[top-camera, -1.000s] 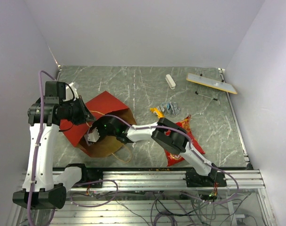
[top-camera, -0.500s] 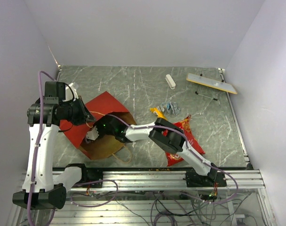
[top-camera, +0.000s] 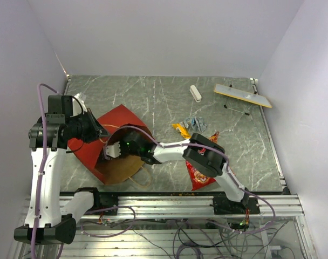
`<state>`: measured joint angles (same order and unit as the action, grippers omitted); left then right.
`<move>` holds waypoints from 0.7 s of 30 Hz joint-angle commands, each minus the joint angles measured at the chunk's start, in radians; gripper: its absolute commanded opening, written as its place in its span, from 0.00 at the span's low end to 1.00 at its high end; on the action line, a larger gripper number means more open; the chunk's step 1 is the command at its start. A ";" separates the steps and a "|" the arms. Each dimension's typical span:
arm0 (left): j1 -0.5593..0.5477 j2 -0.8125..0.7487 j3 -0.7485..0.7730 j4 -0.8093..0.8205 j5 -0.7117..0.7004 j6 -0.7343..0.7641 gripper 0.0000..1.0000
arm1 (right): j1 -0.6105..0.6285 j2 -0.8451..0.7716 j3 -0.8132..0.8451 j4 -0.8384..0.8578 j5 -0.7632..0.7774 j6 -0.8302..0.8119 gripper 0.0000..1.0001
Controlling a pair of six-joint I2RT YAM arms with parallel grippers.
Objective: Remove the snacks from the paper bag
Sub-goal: Take out the snack from the paper bag.
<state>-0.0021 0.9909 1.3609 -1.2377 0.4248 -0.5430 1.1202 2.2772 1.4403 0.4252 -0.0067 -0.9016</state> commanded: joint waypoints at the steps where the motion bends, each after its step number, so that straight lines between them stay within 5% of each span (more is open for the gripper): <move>1: -0.003 -0.020 0.000 0.082 -0.015 -0.044 0.07 | -0.002 -0.151 -0.118 0.011 -0.001 0.094 0.00; 12: -0.003 -0.017 -0.010 0.145 -0.005 -0.083 0.07 | 0.002 -0.414 -0.321 -0.072 -0.137 0.273 0.00; 21: -0.004 -0.017 -0.045 0.174 -0.005 -0.107 0.07 | -0.001 -0.789 -0.511 -0.194 -0.257 0.313 0.00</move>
<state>-0.0021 0.9886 1.3399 -1.1130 0.4225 -0.6258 1.1206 1.6360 0.9722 0.2977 -0.2092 -0.6239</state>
